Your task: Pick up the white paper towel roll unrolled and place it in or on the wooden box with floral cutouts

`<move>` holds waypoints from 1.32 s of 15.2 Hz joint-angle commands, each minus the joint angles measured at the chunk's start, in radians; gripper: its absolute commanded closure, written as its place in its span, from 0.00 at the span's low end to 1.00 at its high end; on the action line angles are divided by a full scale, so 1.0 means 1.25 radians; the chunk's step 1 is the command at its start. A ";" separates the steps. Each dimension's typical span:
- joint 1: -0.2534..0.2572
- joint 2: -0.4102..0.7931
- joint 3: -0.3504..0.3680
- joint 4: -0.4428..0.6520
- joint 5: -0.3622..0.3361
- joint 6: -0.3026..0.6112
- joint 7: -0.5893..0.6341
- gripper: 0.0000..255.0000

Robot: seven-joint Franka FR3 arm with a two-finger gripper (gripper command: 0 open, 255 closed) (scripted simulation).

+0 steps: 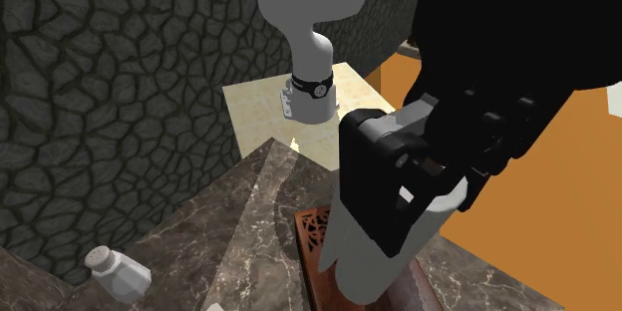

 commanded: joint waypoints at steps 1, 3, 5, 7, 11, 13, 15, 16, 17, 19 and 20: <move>0.000 0.000 0.000 -0.019 0.000 0.020 0.001 1.00; 0.000 0.001 0.000 -0.023 0.000 0.025 0.001 1.00; 0.000 0.001 0.000 -0.023 0.000 0.025 0.001 1.00; 0.000 0.001 0.000 -0.023 0.000 0.025 0.001 1.00; 0.000 0.001 0.000 -0.023 0.000 0.024 0.001 0.00; 0.000 0.001 0.000 -0.023 0.000 0.024 0.001 0.00; 0.000 0.001 0.000 -0.023 0.000 0.025 0.001 0.00; 0.001 -0.004 0.001 -0.003 -0.001 -0.001 0.002 0.00; 0.001 -0.009 0.001 0.019 -0.002 -0.027 0.002 0.00; 0.002 -0.014 0.002 0.061 -0.002 -0.074 0.003 0.00; 0.002 -0.014 0.002 0.061 -0.002 -0.074 0.003 0.00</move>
